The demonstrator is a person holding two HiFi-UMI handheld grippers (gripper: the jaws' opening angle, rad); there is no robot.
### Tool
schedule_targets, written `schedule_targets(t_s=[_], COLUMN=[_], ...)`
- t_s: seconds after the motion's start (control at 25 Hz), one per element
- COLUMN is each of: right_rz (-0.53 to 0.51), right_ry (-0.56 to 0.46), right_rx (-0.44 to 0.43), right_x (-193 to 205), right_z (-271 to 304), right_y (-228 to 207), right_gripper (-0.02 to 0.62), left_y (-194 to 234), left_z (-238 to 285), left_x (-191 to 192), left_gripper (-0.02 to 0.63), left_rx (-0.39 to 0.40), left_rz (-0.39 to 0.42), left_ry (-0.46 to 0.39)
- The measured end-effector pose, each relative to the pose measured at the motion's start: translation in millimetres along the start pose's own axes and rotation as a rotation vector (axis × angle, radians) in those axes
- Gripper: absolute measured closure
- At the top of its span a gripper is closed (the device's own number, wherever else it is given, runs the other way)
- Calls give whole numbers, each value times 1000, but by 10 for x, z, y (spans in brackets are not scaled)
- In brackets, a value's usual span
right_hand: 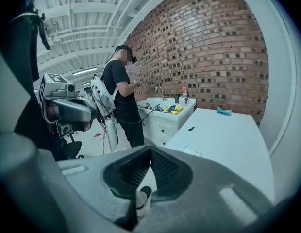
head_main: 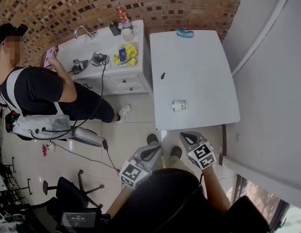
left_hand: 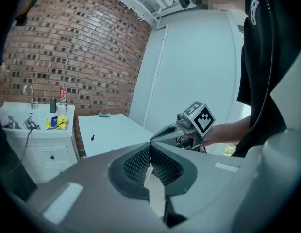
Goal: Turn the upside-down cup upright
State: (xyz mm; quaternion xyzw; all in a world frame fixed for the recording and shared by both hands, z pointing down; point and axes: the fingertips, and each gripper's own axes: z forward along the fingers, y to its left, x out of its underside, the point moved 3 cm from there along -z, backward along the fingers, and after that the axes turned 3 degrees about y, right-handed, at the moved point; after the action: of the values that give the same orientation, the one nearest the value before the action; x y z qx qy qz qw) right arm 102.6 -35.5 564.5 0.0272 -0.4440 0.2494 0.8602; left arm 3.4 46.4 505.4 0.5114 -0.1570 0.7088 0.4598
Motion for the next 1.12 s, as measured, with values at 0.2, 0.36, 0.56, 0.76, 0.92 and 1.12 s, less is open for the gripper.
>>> schedule_targets(t_s=[0.2,0.36,0.56,0.76,0.92,1.12], right_rz=[11,30,46,75,123,87], right_ry=[33,59,84,156,196,249], right_rx=[50,125,202,352,435,495], right_x=[-82,-219,-401,-376,-327,-340], right_z=[193,318,629,829,958,1187], right_y=[-87,-203,-236,-341,-389,-448], right_gripper=[603,603,603,603,601,556], left_y=[301,536,925,1236,1402,1582], left_z=[56,79,-7,-86,-109,-167], left_x=[-102,-263,-330,-290,-266,-299], left_gripper=[591,591,591,591,591,591], left_rx=[49,106,127,148,196,236], left_rz=[6,15,11,-17,-13,25], left_ry=[-10,-26,-51,-64,-63,-64])
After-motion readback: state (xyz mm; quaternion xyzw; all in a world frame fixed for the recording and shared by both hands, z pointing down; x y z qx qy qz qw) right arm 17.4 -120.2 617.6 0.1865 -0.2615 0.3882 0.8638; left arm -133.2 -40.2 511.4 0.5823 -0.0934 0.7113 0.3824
